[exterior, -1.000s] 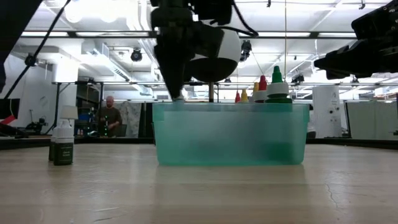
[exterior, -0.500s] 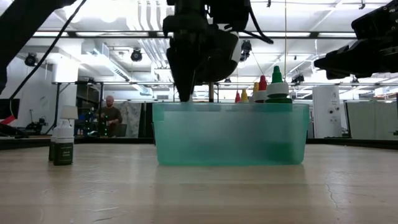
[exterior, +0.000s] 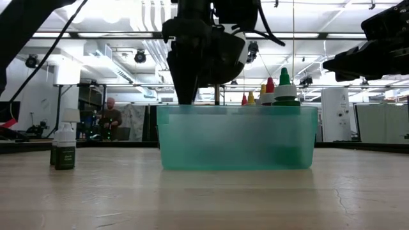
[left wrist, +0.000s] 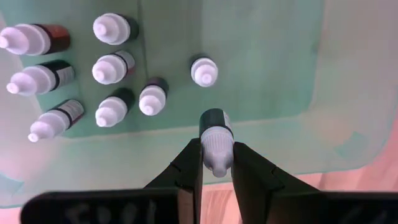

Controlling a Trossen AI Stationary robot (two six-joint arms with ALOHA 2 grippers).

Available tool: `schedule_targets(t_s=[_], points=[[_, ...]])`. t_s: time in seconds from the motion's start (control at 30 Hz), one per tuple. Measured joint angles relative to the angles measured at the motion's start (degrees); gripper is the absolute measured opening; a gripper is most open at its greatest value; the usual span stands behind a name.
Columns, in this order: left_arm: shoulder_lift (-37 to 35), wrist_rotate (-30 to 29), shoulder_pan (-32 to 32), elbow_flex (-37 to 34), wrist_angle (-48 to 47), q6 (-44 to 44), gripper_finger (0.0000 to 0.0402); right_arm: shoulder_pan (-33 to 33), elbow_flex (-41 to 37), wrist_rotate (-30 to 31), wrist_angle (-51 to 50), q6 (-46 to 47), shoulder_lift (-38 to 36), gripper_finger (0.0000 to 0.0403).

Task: Pick & Place food coloring
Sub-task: Put the small blue food coloring bottle into the green bin

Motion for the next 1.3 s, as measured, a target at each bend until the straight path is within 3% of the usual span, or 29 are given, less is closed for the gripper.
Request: schedule_targets(t_s=[0.17,1.3], points=[[0.52,-2.16,-0.47,-0.15,0.47,-0.38,0.0047,0.00,0.00,0.00,0.00,0.07,0.00,0.0009],[0.52,-2.64,-1.76,-7.56,7.64,-2.58,0.0047,-0.02,0.00,0.00,-0.02,0.05,0.02,0.0009]])
